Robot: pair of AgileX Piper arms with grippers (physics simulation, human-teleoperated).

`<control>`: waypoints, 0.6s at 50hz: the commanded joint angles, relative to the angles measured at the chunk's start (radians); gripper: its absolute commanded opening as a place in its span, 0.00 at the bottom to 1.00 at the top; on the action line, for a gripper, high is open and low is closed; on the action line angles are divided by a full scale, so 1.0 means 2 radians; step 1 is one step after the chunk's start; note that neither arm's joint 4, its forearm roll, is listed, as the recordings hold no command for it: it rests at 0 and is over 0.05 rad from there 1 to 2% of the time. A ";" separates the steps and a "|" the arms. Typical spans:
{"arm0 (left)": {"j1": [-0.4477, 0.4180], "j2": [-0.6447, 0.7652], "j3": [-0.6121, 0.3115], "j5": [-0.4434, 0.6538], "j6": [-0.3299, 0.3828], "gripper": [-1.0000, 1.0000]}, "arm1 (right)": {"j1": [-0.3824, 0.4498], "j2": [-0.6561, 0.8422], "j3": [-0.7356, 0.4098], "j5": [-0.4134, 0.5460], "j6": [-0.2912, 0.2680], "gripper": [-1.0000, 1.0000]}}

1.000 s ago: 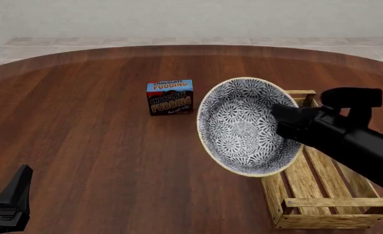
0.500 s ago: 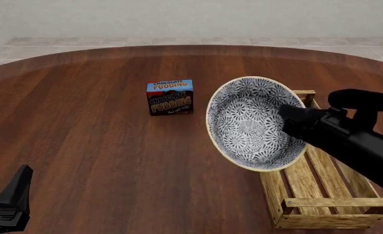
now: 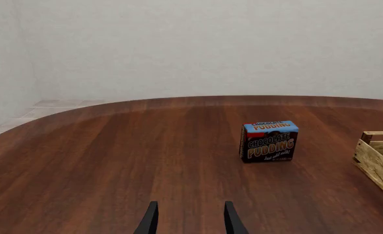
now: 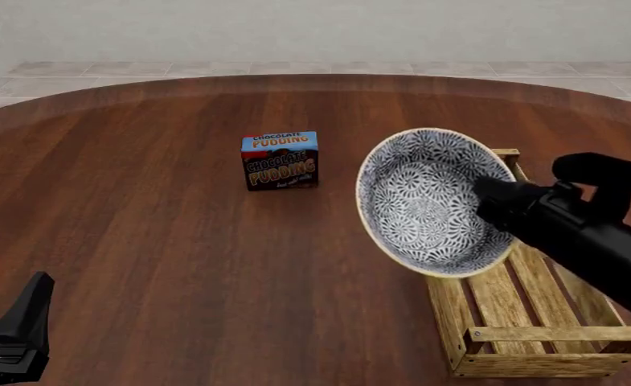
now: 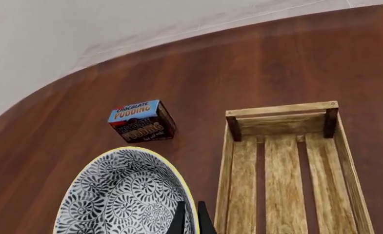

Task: Pick up the bowl on the left and put it in the tray.

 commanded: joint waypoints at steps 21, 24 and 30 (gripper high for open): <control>0.000 0.000 0.000 0.000 0.000 1.00 | -0.055 0.002 0.014 -0.022 0.029 0.00; 0.000 0.000 0.000 0.000 0.000 1.00 | -0.055 0.005 0.016 -0.026 0.031 0.00; 0.000 0.000 0.000 0.000 0.000 1.00 | -0.061 0.008 0.019 -0.031 0.033 0.00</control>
